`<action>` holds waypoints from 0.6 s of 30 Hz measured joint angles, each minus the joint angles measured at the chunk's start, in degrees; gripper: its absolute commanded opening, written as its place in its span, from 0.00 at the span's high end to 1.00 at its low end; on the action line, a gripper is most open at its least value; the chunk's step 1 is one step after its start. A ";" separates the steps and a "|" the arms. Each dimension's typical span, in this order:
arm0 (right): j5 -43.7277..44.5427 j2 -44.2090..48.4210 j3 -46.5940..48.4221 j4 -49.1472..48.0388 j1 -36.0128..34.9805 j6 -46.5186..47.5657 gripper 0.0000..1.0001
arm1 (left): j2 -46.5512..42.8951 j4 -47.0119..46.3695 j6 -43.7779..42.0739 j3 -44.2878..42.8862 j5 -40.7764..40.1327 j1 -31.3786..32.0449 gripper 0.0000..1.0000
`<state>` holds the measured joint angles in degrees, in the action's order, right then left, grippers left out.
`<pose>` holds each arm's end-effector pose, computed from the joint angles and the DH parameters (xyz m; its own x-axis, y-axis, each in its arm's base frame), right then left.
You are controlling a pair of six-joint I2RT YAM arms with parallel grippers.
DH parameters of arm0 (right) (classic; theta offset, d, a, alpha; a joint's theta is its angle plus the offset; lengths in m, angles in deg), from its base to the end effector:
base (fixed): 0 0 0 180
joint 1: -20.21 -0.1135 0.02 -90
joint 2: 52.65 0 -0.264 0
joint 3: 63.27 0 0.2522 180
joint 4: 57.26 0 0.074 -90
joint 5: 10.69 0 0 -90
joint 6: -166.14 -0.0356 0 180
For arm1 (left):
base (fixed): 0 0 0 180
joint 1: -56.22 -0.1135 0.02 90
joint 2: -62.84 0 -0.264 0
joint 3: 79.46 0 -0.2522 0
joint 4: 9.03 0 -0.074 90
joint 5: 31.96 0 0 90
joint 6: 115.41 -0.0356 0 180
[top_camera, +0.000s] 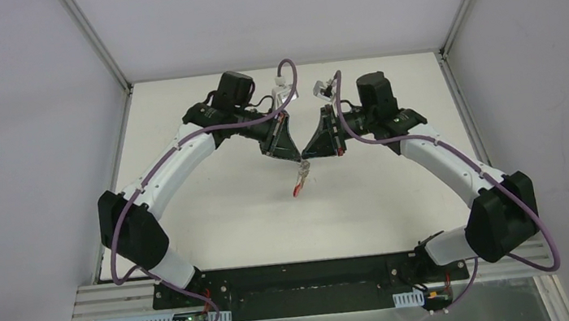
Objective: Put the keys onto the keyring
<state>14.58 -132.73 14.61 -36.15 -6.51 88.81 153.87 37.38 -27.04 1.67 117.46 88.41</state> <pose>0.2610 0.1674 0.3286 -0.1400 -0.1753 -0.9745 -0.9885 -0.0313 0.1477 0.2770 -0.2106 0.3544 -0.5035 0.3341 -0.7968 0.8553 0.0625 -0.5143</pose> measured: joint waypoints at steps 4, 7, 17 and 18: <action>0.00 0.31 -0.17 -0.52 0.02 0.00 1.00 | -0.42 -0.98 0.66 0.52 0.15 -0.02 1.00; -0.02 0.31 -0.26 -0.70 0.13 0.00 1.00 | -0.42 -1.33 0.81 0.59 0.13 -0.02 1.00; -0.02 0.52 -0.85 -1.73 0.50 -0.24 0.98 | -0.94 -3.58 2.49 1.73 0.11 -0.17 1.00; -0.02 0.52 -0.92 -2.01 0.55 -0.39 0.97 | -1.05 -3.87 2.67 1.81 0.11 -0.33 1.00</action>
<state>14.56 -132.20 13.69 -38.16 -5.96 88.42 152.82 33.51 -24.38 3.49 117.57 88.08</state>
